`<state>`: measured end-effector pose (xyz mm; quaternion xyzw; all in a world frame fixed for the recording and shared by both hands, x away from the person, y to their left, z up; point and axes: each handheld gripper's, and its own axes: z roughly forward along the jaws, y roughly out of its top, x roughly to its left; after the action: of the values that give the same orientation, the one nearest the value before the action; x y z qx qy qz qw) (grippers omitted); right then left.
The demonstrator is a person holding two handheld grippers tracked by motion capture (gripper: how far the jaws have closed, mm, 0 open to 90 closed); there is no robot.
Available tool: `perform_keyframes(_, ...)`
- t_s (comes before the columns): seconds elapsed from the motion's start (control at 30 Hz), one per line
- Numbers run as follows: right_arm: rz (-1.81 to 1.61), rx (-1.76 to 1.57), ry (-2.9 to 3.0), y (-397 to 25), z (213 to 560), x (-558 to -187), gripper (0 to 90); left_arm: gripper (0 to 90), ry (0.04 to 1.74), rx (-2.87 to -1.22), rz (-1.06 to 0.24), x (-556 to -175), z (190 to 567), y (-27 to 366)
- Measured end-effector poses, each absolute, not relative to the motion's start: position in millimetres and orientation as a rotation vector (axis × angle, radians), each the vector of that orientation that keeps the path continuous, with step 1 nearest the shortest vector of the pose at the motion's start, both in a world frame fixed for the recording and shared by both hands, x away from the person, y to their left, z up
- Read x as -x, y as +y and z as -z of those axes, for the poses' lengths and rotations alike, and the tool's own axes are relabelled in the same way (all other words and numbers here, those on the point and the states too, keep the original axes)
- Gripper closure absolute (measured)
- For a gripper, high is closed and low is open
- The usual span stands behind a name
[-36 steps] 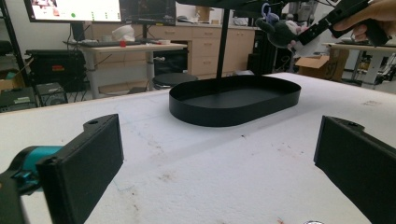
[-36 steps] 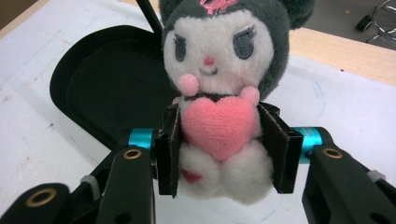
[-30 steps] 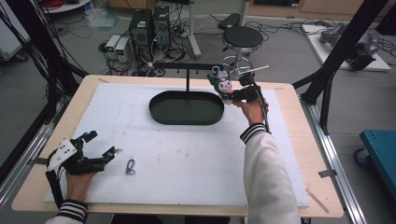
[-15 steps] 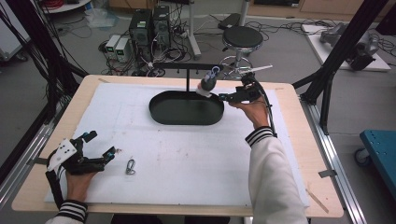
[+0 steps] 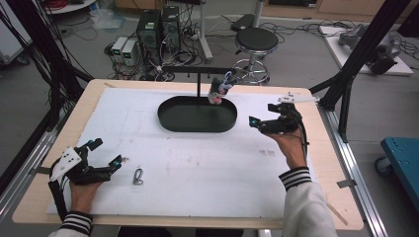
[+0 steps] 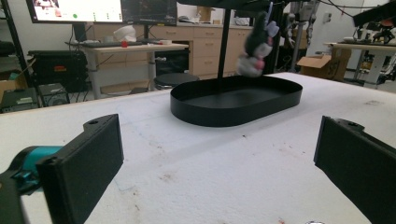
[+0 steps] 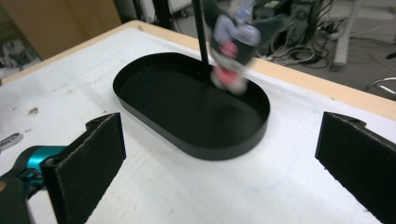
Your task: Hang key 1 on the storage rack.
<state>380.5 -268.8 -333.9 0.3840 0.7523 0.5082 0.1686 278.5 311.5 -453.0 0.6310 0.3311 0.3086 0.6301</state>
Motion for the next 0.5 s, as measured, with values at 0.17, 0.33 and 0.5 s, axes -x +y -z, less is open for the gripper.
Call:
perform_keyframes(0.17,-1.48,-1.103,2.066,-287,351,-348,0.8,1.8,0.762,-1.445,-0.707,-279,453,311)
perform_keyframes(0.33,-1.526,-1.109,1.961,-299,368,-319,0.8,1.8,0.764,-1.447,-0.708,-279,453,311)
perform_keyframes(0.5,-1.585,-1.121,1.842,-306,391,-300,0.8,1.8,0.766,-1.446,-0.707,-279,453,311)
